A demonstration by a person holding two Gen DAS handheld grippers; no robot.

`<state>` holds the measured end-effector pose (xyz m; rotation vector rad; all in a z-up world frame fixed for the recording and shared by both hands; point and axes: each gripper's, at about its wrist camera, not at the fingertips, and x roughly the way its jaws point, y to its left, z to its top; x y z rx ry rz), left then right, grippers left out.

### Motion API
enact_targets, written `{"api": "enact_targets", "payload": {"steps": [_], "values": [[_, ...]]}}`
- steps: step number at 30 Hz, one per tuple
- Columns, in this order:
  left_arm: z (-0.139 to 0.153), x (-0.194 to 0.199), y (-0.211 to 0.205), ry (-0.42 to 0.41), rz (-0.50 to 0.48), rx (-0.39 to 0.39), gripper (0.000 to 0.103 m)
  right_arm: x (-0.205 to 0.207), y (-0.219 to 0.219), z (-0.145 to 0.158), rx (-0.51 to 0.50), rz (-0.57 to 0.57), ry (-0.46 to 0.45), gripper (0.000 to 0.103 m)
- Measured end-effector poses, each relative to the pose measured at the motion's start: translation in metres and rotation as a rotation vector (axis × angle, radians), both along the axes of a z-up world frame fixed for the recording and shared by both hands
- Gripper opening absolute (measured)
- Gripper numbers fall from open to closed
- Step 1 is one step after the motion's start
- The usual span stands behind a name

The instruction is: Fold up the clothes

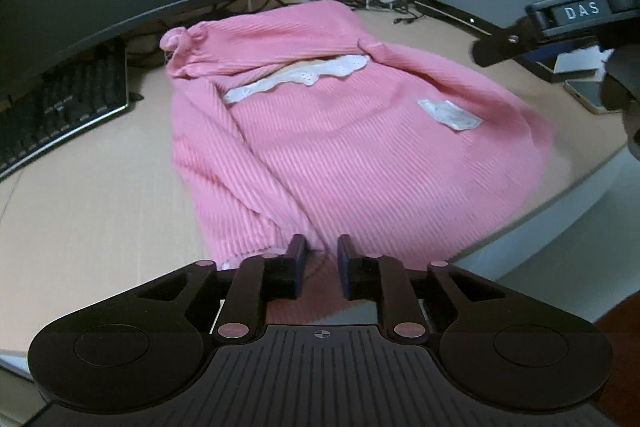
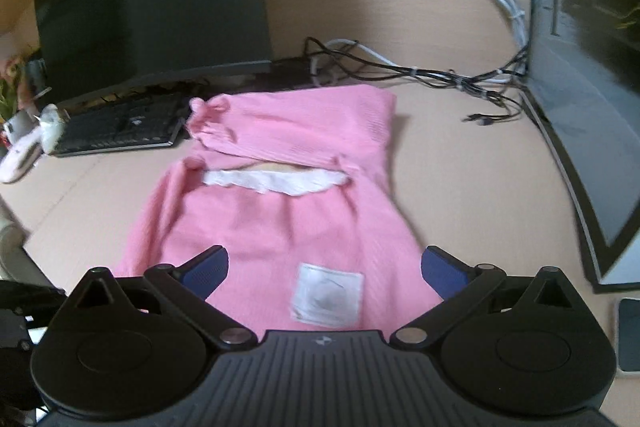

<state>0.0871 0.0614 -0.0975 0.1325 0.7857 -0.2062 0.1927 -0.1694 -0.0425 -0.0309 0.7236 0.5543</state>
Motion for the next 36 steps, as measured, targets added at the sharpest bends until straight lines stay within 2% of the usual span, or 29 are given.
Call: {"api": "enact_targets", "payload": {"steps": [1,3,4,6,8,12,15,18,19,20,21,22,23,24,27,30,31,34,36], "values": [[0.0,-0.001,0.002,0.006,0.0,-0.012,0.024,0.001,0.001,0.0,0.004,-0.003,0.002,0.103],[0.005,-0.004,0.008,0.009,-0.002,-0.049,0.039,0.003,-0.008,-0.003,-0.012,-0.042,0.005,0.103],[0.009,-0.006,0.012,0.01,-0.004,-0.069,0.041,0.005,-0.015,-0.005,-0.021,-0.066,0.008,0.103],[0.016,-0.01,0.019,0.012,-0.006,-0.11,0.054,0.006,-0.031,-0.012,-0.033,-0.124,0.025,0.103],[0.024,-0.013,0.028,0.005,-0.001,-0.151,0.061,0.005,-0.049,-0.02,-0.024,-0.185,0.062,0.103],[0.036,0.005,0.048,-0.027,0.076,-0.235,0.069,0.004,-0.069,-0.037,0.041,-0.262,0.139,0.099],[0.029,0.027,0.057,-0.008,0.128,-0.25,0.069,0.002,-0.066,-0.05,0.064,-0.277,0.173,0.092],[0.021,0.043,0.06,0.014,0.172,-0.22,0.069,-0.003,-0.055,-0.055,0.056,-0.26,0.178,0.079],[0.02,0.043,0.062,0.013,0.189,-0.209,0.069,-0.005,-0.05,-0.055,0.042,-0.249,0.165,0.069],[0.019,0.044,0.063,0.013,0.205,-0.199,0.07,-0.006,-0.045,-0.055,0.028,-0.239,0.154,0.05],[0.018,0.043,0.067,0.007,0.225,-0.198,0.072,-0.005,-0.041,-0.053,0.018,-0.23,0.153,0.038],[0.019,0.04,0.073,-0.003,0.249,-0.204,0.075,-0.003,-0.038,-0.049,0.022,-0.214,0.155,0.019],[0.02,0.037,0.078,-0.007,0.27,-0.216,0.08,-0.004,-0.035,-0.04,0.026,-0.194,0.137,0.011],[0.02,0.035,0.084,-0.006,0.289,-0.231,0.081,-0.005,-0.029,-0.03,0.018,-0.158,0.11,0.01],[0.021,0.029,0.099,-0.001,0.316,-0.282,0.083,-0.021,0.014,-0.008,-0.123,0.097,0.012,0.01],[0.023,0.027,0.102,-0.002,0.284,-0.311,0.087,-0.045,0.055,-0.02,-0.313,0.332,-0.04,0.01],[0.024,0.027,0.101,-0.003,0.274,-0.311,0.088,-0.05,0.063,-0.027,-0.357,0.38,-0.041,0.01],[0.025,0.026,0.097,-0.008,0.272,-0.301,0.088,-0.06,0.073,-0.038,-0.387,0.468,0.003,0.01],[0.025,0.023,0.097,-0.007,0.273,-0.306,0.091,-0.063,0.069,-0.033,-0.335,0.503,0.043,0.012]]}}
